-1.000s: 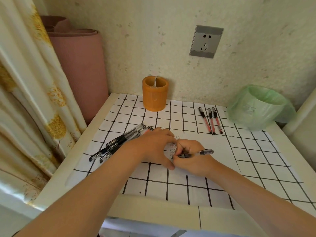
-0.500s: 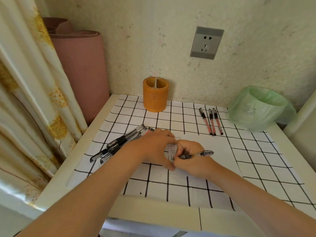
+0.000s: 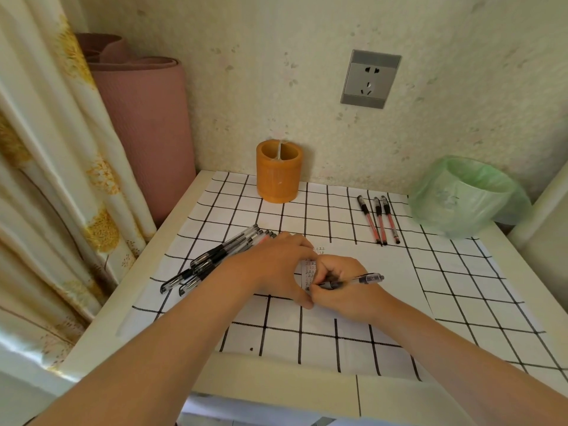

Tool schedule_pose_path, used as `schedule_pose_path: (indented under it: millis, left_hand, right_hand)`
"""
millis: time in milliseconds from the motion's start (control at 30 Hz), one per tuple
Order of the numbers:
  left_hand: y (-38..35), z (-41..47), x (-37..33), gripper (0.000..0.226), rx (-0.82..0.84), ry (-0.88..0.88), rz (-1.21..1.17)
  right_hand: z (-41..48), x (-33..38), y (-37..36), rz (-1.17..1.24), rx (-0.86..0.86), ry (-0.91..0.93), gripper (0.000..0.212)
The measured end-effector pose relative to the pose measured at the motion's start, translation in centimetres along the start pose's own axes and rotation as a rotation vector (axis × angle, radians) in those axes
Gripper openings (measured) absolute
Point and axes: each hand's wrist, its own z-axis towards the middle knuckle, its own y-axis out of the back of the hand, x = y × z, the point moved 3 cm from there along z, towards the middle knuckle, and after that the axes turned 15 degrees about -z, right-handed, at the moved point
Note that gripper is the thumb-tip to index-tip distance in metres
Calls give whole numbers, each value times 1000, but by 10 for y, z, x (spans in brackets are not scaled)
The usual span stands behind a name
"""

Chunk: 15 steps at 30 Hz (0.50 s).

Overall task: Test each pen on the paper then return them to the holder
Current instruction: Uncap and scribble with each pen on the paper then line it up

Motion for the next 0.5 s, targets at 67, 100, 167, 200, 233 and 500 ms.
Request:
schedule_pose_path:
  millis: [67,100,167,200,233,500]
  left_hand:
    - [0,0,0,90,0,2,4]
    - [0,0,-1,90,-1,3,4]
    - [0,0,-2,90,-6,-3,4]
    - [0,0,-2,89,-9,-7,3]
    - [0,1,-3,88,-10,-11,0]
    - [1,0,-3,94,6,22,6]
  right_hand:
    - [1,0,-1,9,6,-3,14]
    - [1,1,0,9,6,0,15]
    - [1,2,1,0,5,2,16]
    - [1,2,2,-8,6,2,17]
    - [1,1,3,-15,5,4,17]
    - [1,2,12,274,-114,-93,14]
